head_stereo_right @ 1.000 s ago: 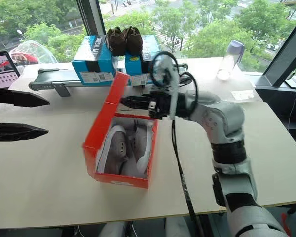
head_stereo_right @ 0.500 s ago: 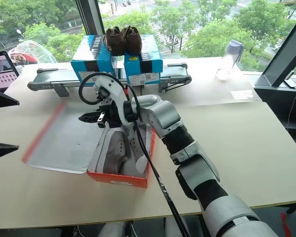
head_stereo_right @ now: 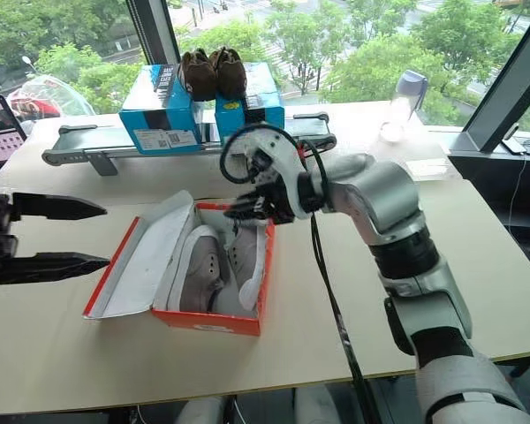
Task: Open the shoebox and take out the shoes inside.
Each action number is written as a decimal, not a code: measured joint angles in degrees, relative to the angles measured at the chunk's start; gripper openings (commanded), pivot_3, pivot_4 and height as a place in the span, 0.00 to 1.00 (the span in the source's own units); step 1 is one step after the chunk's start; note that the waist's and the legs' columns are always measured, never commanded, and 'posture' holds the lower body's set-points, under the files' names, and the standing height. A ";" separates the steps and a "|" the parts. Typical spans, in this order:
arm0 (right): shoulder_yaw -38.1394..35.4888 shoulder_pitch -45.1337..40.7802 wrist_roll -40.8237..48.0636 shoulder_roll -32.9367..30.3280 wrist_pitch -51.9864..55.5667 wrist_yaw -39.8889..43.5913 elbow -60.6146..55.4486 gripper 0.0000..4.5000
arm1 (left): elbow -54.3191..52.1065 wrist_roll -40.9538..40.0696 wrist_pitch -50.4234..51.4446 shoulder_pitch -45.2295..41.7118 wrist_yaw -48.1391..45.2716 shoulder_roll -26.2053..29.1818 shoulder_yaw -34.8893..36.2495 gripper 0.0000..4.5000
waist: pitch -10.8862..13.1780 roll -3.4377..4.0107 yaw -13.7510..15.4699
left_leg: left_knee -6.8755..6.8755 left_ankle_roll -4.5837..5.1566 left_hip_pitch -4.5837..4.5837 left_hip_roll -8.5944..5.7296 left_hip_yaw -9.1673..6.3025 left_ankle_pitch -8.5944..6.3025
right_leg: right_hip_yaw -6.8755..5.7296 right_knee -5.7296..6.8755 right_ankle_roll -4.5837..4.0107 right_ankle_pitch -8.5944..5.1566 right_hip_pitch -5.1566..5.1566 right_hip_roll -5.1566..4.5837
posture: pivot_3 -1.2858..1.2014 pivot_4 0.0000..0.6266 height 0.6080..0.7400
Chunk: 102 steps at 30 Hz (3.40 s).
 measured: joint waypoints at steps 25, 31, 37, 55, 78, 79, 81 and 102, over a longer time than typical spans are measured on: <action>14.24 -7.88 -19.83 -0.71 -56.55 17.58 22.01 0.99 | 3.40 2.98 -9.65 1.32 0.80 -2.51 -4.72 1.00 | 0.01 0.01 0.09 | 0.03 -0.02 -0.04 0.06 0.01 -0.02 | -0.01 -0.11 0.25 -0.08 0.02 0.04 | 0.52 0.24 1.00; 14.64 -16.09 -26.01 3.70 -81.53 24.59 37.54 0.99 | 2.98 2.97 -9.81 1.30 2.35 -3.75 -4.76 1.00 | 0.01 0.01 0.00 | 0.05 -0.05 0.02 0.07 0.01 -0.04 | 0.00 -0.08 -0.01 0.08 0.06 0.07 | 0.52 0.24 1.00; 16.49 -23.06 -33.59 6.50 -106.53 26.19 52.95 0.99 | 1.19 2.89 -9.73 2.25 3.43 -4.32 -4.48 1.00 | 0.01 0.01 -0.02 | 0.03 -0.11 0.03 0.07 0.00 -0.07 | 0.00 -0.09 -0.09 0.13 0.05 0.08 | 0.52 0.24 1.00; 18.65 -24.12 -46.13 6.94 -126.98 22.64 70.64 0.99 | -0.45 0.41 -9.26 3.13 6.25 -4.77 -2.48 1.00 | 0.02 0.02 -0.03 | 0.02 -0.14 0.09 0.08 -0.02 -0.06 | 0.02 -0.05 -0.12 0.14 0.10 0.12 | 0.52 0.24 1.00; 23.36 -27.06 -59.77 8.08 -131.94 11.30 75.04 0.99 | -2.34 -3.64 -7.87 2.96 9.10 -4.34 -2.37 1.00 | 0.01 0.01 0.00 | 0.03 -0.16 0.37 0.09 -0.02 -0.05 | 0.06 -0.02 -0.13 0.14 0.33 0.14 | 0.52 0.24 1.00; 23.40 -27.43 -60.03 8.21 -131.94 11.46 75.26 0.99 | -2.47 -3.69 -7.87 2.96 9.17 -4.33 -2.37 1.00 | 0.01 0.01 0.02 | 0.02 -0.16 0.35 0.09 -0.02 -0.05 | 0.06 -0.02 -0.13 0.14 0.32 0.14 | 0.52 0.24 1.00; 23.39 -28.08 -60.11 8.26 -131.94 12.20 75.59 0.99 | -2.63 -3.79 -7.86 2.96 9.29 -4.34 -2.37 1.00 | 0.01 0.01 0.09 | 0.02 -0.16 0.33 0.09 -0.02 -0.05 | 0.06 -0.03 -0.14 0.15 0.30 0.14 | 0.52 0.24 1.00; 18.43 -28.34 -49.98 8.40 -129.45 27.56 74.56 0.99 | -2.50 -3.79 -8.04 2.37 9.57 -4.34 -3.16 1.00 | 0.02 0.02 -0.10 | -0.01 -0.18 0.30 0.10 -0.02 -0.06 | 0.07 -0.03 -0.14 0.15 0.25 0.16 | 0.52 0.24 1.00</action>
